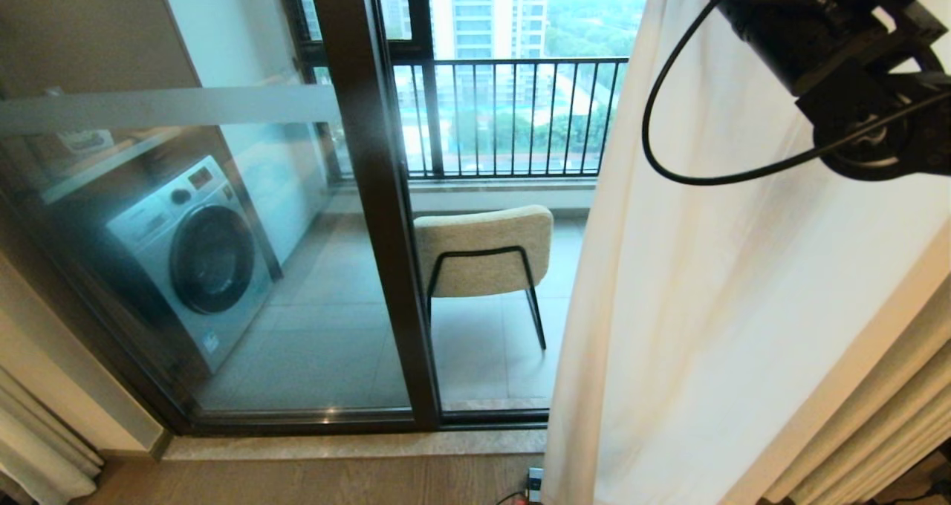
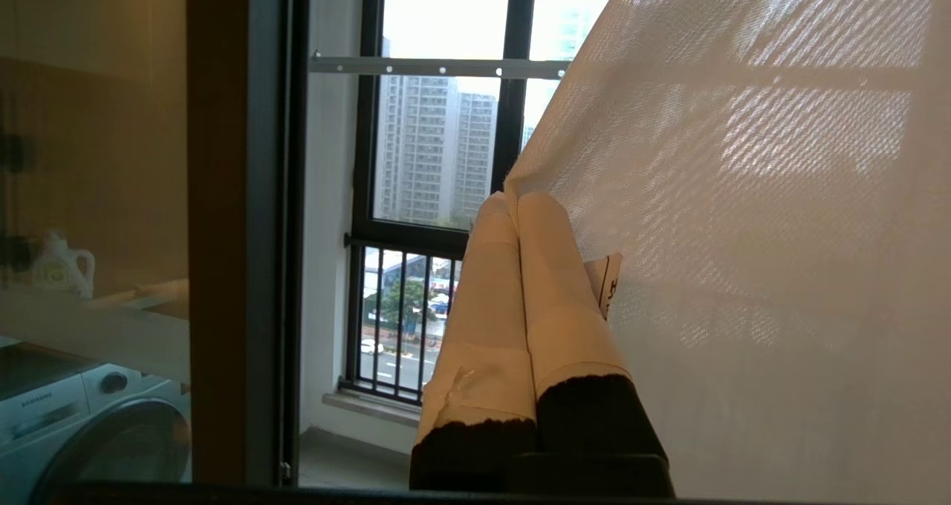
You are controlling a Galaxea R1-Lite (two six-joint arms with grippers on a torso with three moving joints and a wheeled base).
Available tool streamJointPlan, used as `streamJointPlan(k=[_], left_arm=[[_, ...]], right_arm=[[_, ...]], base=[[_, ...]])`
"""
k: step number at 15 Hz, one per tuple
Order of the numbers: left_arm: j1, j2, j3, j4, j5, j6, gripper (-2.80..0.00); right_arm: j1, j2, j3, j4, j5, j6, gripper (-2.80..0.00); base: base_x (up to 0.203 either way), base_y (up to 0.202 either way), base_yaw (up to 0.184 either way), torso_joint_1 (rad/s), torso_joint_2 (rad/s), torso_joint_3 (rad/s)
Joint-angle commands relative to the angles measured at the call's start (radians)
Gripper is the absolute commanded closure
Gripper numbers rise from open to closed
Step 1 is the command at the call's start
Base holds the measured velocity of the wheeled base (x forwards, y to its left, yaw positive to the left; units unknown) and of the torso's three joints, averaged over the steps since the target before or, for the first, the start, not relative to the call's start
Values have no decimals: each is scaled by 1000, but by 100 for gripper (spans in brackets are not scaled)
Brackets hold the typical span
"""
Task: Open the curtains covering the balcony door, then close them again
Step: Close the inner curtains on both sides
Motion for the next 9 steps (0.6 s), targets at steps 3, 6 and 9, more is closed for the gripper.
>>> streamJointPlan(k=[3,6,9], left_arm=[[1,0,0,0,0,0,0],[1,0,0,0,0,0,0],[1,0,0,0,0,0,0]], right_arm=[[0,0,1,-6,-1,-1,0],[2,0,-1,-6,1,-1,0],[2,0,-2,-5,1,-1,0]], base=[[0,186,-1,3,4,4],[0,188,-2,4,1,1],[0,186,0,4,0,1]])
